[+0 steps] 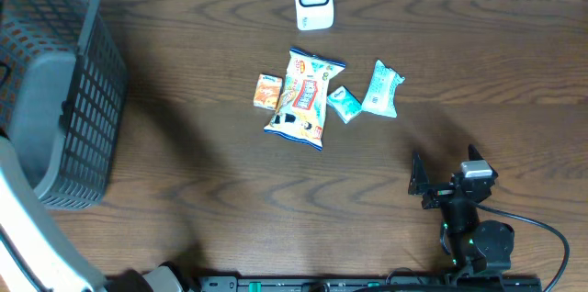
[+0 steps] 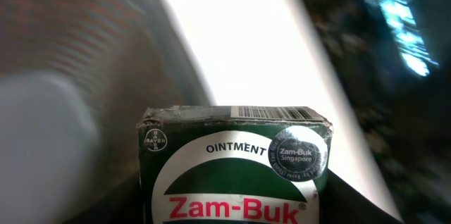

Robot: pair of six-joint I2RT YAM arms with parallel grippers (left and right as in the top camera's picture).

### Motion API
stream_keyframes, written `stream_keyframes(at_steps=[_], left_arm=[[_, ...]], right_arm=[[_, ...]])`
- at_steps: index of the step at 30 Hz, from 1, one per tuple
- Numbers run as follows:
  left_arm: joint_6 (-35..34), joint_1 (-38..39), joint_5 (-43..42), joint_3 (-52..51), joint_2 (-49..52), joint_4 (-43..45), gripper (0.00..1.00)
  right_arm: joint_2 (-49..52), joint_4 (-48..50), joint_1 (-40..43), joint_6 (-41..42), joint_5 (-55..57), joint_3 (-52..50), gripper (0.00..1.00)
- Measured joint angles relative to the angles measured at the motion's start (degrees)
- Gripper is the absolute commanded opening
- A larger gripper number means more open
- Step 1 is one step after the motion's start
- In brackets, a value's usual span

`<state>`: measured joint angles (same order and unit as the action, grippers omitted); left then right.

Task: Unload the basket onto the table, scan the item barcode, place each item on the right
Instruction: 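Grasp the green Zam-Buk box with the left gripper and lift it, then carry the Zam-Buk box with the left gripper and set it on the table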

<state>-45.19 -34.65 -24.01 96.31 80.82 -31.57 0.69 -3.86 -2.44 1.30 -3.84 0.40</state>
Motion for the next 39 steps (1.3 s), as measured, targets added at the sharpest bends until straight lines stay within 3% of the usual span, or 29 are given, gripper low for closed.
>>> stream_keyframes(at_steps=[5, 10, 15, 20, 28, 39], left_arm=[[-0.9, 11.5, -4.6, 0.1, -1.6, -2.6, 0.43], [7.3, 26.9, -3.6, 0.1, 1.6, -6.0, 0.43], [17.1, 39.2, 4.3, 0.0, 7.3, -12.1, 0.43], [24.6, 46.8, 15.0, 0.0, 15.1, -15.1, 0.43], [28.7, 49.5, 25.9, 0.0, 27.7, -16.6, 0.43], [32.5, 49.4, 28.5, 0.0, 38.2, -16.5, 0.49]], right_arm=[[0.0, 0.0, 0.0, 0.0, 0.0, 0.0, 0.99], [0.0, 0.0, 0.0, 0.0, 0.0, 0.0, 0.99], [0.0, 0.0, 0.0, 0.0, 0.0, 0.0, 0.99], [0.0, 0.0, 0.0, 0.0, 0.0, 0.0, 0.99], [0.0, 0.0, 0.0, 0.0, 0.0, 0.0, 0.99], [0.0, 0.0, 0.0, 0.0, 0.0, 0.0, 0.99]])
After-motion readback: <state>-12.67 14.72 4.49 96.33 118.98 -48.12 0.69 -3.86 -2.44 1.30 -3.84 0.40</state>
